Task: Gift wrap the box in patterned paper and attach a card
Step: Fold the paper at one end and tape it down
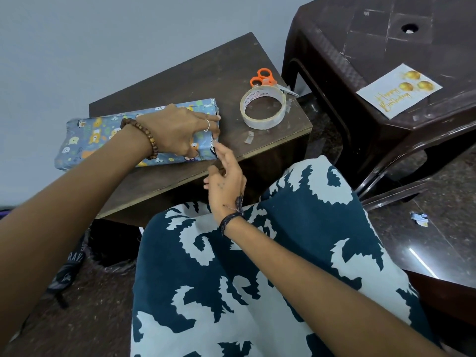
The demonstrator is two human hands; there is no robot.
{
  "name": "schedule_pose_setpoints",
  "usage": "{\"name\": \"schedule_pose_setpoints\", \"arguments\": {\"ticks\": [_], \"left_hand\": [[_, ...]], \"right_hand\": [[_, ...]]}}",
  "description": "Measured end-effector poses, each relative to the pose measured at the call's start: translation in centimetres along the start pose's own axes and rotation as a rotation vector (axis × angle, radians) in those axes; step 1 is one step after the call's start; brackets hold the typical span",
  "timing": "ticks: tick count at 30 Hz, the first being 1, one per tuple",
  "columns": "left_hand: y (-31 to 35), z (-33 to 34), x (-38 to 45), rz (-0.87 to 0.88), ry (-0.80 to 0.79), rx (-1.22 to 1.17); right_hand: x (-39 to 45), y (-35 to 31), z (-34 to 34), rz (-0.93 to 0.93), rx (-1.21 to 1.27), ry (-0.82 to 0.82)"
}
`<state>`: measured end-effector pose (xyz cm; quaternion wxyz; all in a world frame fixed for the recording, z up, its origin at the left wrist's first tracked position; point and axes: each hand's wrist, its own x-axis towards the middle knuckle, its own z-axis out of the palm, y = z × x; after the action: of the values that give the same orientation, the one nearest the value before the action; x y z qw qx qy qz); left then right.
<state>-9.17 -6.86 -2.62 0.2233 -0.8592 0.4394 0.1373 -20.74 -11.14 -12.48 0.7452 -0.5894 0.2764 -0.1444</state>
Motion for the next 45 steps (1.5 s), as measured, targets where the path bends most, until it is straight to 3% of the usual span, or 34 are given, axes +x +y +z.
{"name": "schedule_pose_setpoints", "arguments": {"ticks": [7,15,27,32,36,40,43,45], "left_hand": [[0.0,0.0,0.0,-0.002,0.007,-0.025],[-0.1,0.1,0.0,0.003,0.015,-0.035],[-0.1,0.4,0.2,0.022,0.034,-0.021],[0.1,0.1,0.2,0.021,0.016,0.003],[0.3,0.0,0.0,0.022,0.004,0.003],[0.4,0.4,-0.5,0.016,0.04,-0.061],[0.5,2.2,-1.8,-0.053,0.206,-0.462],[1.9,3.7,-2.9,-0.13,0.443,-0.73]], "right_hand": [[0.0,1.0,-0.4,-0.162,-0.129,-0.023],[0.3,1.2,-1.2,-0.482,-0.413,-0.13],[0.6,1.2,-1.7,-0.75,-0.944,-0.082],[0.6,1.6,-1.1,-0.773,-1.135,-0.076],[0.3,1.8,-1.0,-0.695,-1.057,-0.088],[-0.3,-0.3,-1.8,-0.561,-1.042,-0.24],[1.4,-2.8,-3.2,-0.435,-0.863,-0.177],[2.7,-4.3,-3.8,-0.362,-0.641,-0.051]]}}
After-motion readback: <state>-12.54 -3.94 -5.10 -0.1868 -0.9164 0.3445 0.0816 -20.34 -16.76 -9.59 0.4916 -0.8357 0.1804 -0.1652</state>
